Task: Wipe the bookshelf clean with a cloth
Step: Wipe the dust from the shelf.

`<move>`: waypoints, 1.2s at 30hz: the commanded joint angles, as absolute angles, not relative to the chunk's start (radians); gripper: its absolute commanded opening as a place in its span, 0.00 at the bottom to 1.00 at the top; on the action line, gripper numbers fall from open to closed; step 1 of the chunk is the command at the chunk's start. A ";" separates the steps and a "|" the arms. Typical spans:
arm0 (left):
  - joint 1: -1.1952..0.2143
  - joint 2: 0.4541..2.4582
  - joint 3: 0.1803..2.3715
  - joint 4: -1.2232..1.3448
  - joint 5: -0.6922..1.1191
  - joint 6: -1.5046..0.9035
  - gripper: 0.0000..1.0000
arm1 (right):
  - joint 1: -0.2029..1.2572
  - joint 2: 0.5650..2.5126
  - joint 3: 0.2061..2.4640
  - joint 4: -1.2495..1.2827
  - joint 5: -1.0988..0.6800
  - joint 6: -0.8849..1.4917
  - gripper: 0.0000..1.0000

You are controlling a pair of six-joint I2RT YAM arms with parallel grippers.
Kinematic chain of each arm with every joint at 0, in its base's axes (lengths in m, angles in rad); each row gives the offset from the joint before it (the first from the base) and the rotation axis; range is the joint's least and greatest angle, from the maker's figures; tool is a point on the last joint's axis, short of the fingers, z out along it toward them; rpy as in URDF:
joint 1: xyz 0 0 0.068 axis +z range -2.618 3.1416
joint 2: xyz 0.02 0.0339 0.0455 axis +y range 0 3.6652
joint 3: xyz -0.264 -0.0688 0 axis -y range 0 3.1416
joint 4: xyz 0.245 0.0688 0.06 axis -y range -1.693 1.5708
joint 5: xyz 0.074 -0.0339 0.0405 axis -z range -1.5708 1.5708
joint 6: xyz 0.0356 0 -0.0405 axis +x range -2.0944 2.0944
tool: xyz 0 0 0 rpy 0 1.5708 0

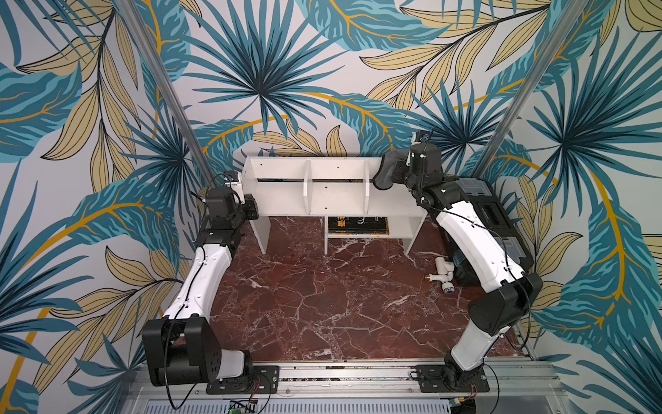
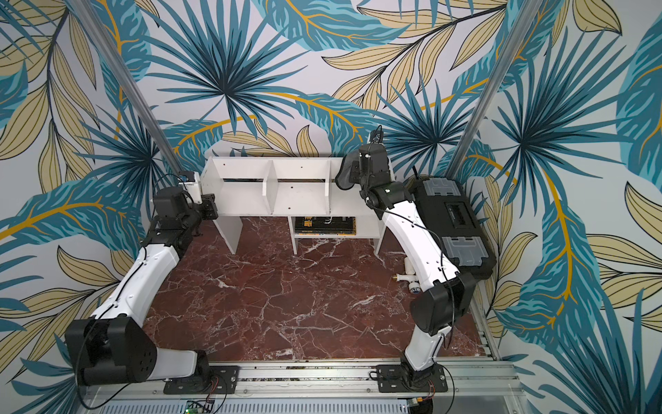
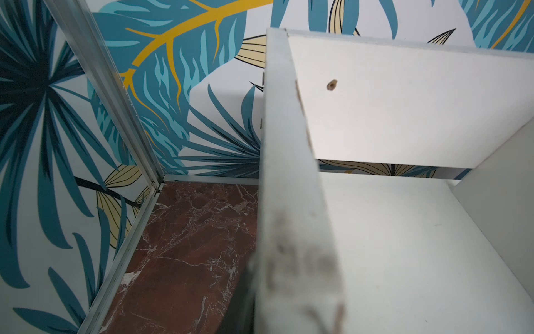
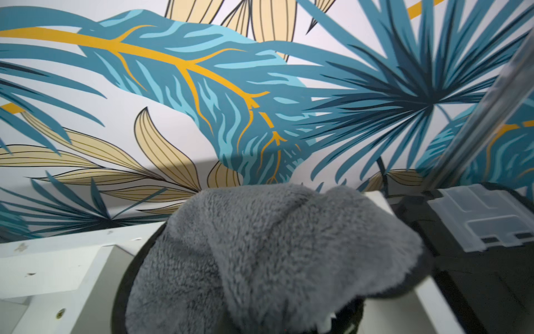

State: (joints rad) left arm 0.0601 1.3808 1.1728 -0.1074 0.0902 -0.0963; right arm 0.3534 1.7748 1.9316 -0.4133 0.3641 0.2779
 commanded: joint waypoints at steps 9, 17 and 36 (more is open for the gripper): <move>0.038 1.410 1.167 -0.133 0.247 -0.210 0.00 | 0.383 1.653 1.556 -0.326 0.292 0.242 0.00; 0.038 1.409 1.167 -0.134 0.240 -0.208 0.00 | 0.382 1.618 1.639 -0.524 0.370 0.127 0.73; 0.035 1.413 1.170 -0.141 0.245 -0.203 0.00 | 0.383 1.720 1.722 -0.659 0.198 0.221 0.74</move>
